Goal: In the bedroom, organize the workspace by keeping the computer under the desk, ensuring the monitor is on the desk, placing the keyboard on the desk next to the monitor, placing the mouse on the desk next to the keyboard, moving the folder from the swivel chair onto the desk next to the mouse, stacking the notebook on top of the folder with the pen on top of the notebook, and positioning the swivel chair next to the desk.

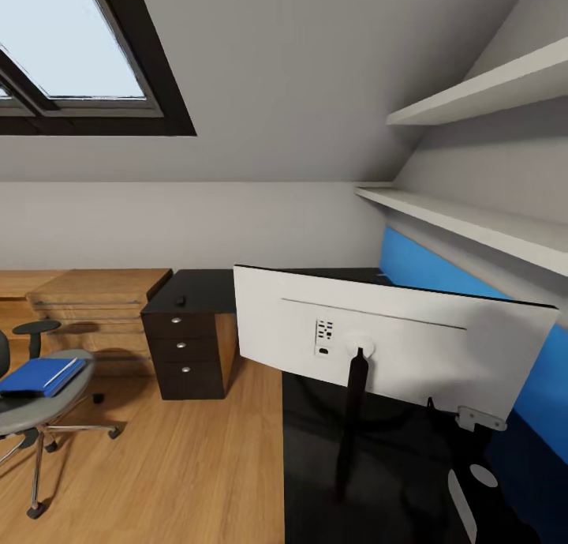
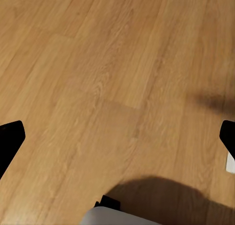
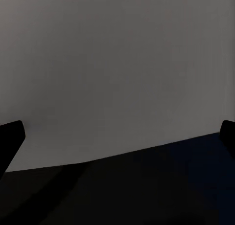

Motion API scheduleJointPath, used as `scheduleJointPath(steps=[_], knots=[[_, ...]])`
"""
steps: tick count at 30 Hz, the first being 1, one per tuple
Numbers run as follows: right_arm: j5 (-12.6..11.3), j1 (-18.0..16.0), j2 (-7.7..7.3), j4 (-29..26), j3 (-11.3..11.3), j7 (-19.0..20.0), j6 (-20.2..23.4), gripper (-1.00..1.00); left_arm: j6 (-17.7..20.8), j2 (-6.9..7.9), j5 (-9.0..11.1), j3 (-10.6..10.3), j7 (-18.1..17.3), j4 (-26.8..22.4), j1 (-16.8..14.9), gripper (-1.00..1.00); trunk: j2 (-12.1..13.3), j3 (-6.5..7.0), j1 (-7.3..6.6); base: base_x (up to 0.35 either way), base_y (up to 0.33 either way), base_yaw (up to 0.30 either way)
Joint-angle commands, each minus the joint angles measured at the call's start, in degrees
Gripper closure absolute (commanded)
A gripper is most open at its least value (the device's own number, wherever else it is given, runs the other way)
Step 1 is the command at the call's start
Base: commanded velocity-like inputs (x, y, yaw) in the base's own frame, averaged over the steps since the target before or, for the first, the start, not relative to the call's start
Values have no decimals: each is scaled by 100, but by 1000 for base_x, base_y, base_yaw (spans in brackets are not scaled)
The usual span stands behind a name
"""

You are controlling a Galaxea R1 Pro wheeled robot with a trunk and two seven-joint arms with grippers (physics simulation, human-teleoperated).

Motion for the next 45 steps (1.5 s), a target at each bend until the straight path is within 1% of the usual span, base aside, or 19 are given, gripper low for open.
scheduleJointPath(steps=[1, 5, 11, 17, 21, 28, 33, 38, 43, 45], knots=[[29, -4, 0, 4, 1, -16, -13, -100, -2, -2, -25, 25, 3, -10, 2, -100, -5, -6, 1, 9, -1, 0], [29, -4, 0, 4, 1, -13, -17, -100, 0, -2, -27, 25, 3, -10, 2, -100, -5, -6, 1, -81, 0, 0], [26, -4, 0, -5, 7, -5, -58, -100, 0, -2, -29, 26, 3, -10, 2, -100, -5, -6, 1, -258, 0, 0], [27, -4, 24, 0, 22, 16, -381, -100, 0, 3, -22, 30, 3, -10, 2, -100, -5, -6, 1, -316, 14, 0], [30, -4, 89, 7, 25, 26, -465, -100, 0, 4, -21, 33, 3, -10, 2, -100, -5, -6, 1, -326, 69, 0], [40, -4, 291, 12, 27, 32, -509, -100, 0, 6, -21, 34, 7, -10, 2, -100, -5, -6, 1, -321, 98, 0], [40, -4, 380, 78, 32, 23, -513, -100, 0, 6, -21, 34, 8, -10, 2, -100, -5, -6, 1, -243, 142, 0], [29, -4, 430, 193, 37, 12, -514, -100, 0, 9, -21, 34, 11, -10, 2, -100, -5, -9, 1, -180, 184, 14], [22, -4, 518, 231, 25, -13, -519, -100, 0, 33, -21, 34, 12, -10, 2, -100, -5, -33, 1, -96, 94, 120], [22, -4, 531, 235, 21, -30, -521, -100, 0, 36, -21, 34, 12, -10, 2, -100, -5, -45, 1, -34, 32, 162]])
